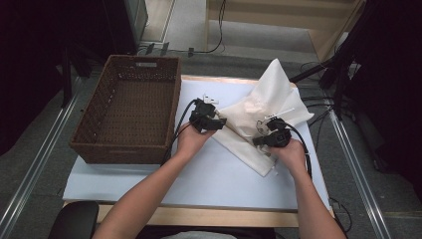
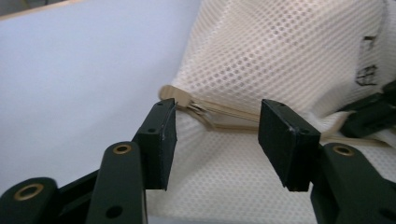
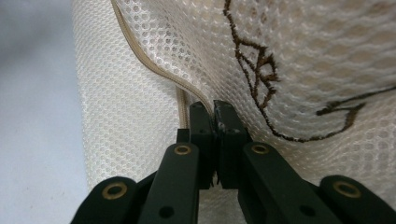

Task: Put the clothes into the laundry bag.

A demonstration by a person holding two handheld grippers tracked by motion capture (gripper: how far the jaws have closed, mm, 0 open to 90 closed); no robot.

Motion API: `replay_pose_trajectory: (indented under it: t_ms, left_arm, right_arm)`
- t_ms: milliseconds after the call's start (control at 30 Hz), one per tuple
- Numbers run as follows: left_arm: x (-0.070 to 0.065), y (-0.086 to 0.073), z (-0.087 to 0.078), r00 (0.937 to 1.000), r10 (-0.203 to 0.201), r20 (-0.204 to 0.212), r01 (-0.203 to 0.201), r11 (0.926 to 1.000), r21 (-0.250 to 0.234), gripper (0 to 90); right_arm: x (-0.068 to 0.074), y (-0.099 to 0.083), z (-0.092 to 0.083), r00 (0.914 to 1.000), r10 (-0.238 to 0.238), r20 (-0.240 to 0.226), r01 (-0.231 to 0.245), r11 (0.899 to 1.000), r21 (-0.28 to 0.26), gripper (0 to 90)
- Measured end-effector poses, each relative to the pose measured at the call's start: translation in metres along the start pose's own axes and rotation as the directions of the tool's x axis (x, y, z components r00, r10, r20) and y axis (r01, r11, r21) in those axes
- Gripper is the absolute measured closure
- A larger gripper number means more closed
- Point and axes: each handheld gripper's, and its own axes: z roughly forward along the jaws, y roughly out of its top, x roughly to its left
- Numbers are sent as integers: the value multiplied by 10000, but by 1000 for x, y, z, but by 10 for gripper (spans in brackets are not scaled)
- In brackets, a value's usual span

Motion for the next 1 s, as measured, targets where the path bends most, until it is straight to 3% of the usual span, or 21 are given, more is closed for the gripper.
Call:
replay_pose_trajectory:
  t_ms: [233,467,533,667,800,1000]
  left_arm:
    - [14,-1,11,9981,-373,-491,393,9984,401,461]
    - [24,-6,25,9952,-958,-207,972,9917,847,460]
    - [23,-7,27,9954,-947,-163,959,9908,959,500]
    - [20,-12,32,9989,-454,-126,466,9900,1331,614]
    - [17,-13,31,9987,-493,102,474,9888,1418,783]
    - [10,-17,26,9990,-396,216,360,9885,1468,850]
  right_arm:
    - [-1,-1,0,10000,21,-60,-21,9999,-120,885]
    - [-1,-1,0,9999,82,-112,-83,9999,-75,884]
    - [-1,-1,0,9999,79,-117,-80,9999,-74,884]
    - [-2,-1,0,9999,38,-128,-40,9999,-128,885]
    - [-2,-1,0,9999,40,-117,-41,9999,-117,885]
    - [-2,-1,0,9999,127,-61,-127,9999,-86,885]
